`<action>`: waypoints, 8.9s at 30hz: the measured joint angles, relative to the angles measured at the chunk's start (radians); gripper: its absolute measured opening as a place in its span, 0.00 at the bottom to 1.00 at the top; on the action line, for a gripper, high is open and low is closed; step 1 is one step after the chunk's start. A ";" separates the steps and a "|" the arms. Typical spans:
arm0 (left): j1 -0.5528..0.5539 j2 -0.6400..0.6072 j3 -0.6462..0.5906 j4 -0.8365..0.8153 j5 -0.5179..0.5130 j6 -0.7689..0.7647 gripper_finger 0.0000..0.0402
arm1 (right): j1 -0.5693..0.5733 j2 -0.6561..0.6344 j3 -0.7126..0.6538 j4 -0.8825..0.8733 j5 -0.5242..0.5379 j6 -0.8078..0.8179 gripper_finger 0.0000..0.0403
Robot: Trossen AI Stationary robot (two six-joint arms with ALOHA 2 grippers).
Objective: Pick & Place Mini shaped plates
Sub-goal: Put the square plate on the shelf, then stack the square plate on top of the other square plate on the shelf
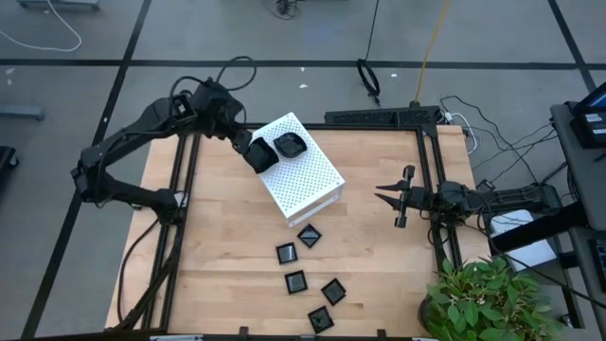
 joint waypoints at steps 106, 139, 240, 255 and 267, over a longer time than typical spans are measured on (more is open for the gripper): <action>-0.910 -0.981 -1.140 0.767 -0.596 0.026 0.30 | -0.010 0.024 0.028 0.208 -0.057 0.450 0.19; -0.910 -0.981 -1.140 0.767 -0.595 0.027 0.30 | 0.136 1.515 0.842 -0.084 -0.026 0.980 0.51; -0.910 -0.980 -1.139 0.767 -0.595 0.027 0.30 | -0.040 1.067 0.876 -0.086 -0.129 0.322 0.46; -0.910 -0.980 -1.139 0.767 -0.594 0.027 0.30 | 0.585 1.453 1.674 -1.252 0.358 0.699 0.46; -0.909 -0.980 -1.139 0.767 -0.594 0.027 0.30 | 0.579 1.697 1.669 -1.419 0.070 1.287 0.46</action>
